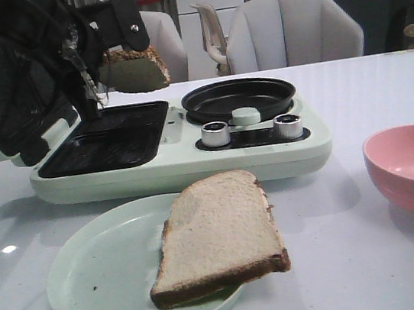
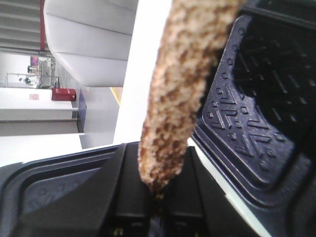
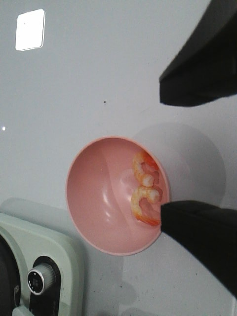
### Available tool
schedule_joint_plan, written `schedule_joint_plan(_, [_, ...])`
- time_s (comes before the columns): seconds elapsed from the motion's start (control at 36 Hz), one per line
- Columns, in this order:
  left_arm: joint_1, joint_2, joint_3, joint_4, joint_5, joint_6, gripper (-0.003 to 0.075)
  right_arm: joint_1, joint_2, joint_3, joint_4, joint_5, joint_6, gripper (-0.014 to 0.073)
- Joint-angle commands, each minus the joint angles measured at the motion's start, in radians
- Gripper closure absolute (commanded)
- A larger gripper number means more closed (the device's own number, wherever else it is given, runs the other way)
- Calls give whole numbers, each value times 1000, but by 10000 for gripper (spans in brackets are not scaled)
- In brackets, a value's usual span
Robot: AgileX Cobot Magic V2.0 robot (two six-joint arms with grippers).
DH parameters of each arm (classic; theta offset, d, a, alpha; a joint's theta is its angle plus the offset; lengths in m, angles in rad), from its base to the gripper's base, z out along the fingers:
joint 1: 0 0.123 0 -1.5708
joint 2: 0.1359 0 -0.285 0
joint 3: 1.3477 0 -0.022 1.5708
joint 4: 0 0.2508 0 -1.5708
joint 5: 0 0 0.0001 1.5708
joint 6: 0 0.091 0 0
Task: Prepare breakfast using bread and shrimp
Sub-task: 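Lower the bread slice onto the sandwich maker plate, open left gripper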
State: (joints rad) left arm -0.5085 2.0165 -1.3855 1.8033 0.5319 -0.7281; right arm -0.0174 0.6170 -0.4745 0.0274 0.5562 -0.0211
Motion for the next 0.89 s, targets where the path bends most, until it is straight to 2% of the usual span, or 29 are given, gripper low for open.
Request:
schedule_joint_plan(0.0, [24,-2,-75,52,63,-16,619,1,8,-30,1,-70,-7,69])
schedule_joint_plan(0.19, [40,22,-78,52,48,-16,617,1,8,-30,1,-70,-7,69])
schedule_joint_plan(0.28, [44,26,-78,52,37,-16,591,1,8,-30,1,-70,-7,69])
schedule_joint_plan(0.33, [48,26,-71,52,10,-16,538,1,8,-30,1,-70,-7,69])
schedule_joint_plan(0.47, [51,26,-38,52,-1,-16,328,1,8,-30,1,-70,-7,69])
schedule_joint_plan(0.53, [51,26,-26,52,3,-16,286,1,8,-30,1,-70,-7,69])
schedule_joint_plan(0.86, [51,-58,63,52,-54,-16,273,1,8,-30,1,-70,-7,69])
